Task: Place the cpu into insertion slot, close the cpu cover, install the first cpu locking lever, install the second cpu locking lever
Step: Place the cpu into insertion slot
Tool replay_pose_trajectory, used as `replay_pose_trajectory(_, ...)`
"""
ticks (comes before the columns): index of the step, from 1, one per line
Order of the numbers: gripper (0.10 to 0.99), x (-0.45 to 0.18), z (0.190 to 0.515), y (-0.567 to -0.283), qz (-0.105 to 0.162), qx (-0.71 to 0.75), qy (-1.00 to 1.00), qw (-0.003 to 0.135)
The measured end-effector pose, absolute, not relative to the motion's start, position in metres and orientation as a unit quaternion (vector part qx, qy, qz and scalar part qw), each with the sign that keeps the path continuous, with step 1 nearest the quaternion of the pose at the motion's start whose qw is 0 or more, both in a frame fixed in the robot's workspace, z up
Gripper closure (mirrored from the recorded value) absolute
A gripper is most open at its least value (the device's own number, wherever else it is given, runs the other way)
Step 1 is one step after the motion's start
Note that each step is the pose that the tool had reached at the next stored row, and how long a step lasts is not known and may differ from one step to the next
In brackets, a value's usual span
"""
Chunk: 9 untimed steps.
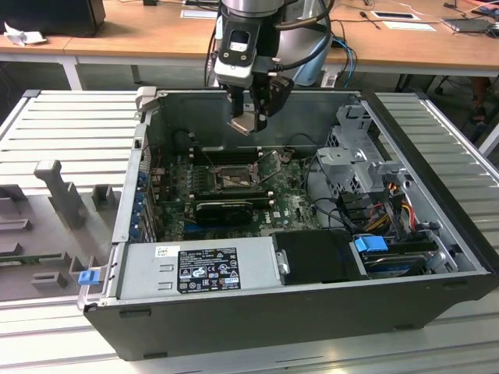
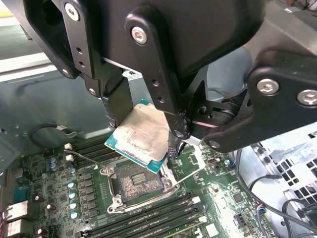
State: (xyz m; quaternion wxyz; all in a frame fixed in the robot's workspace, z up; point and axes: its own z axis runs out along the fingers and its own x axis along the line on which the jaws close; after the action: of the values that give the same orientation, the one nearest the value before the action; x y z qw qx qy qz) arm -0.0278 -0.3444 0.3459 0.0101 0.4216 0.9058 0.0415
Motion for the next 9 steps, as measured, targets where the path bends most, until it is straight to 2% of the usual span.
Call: replay_pose_trajectory(9, 0.561, -0.0278, 0.3455, -0.3444, 0.041, 0.446, 0.894, 0.011)
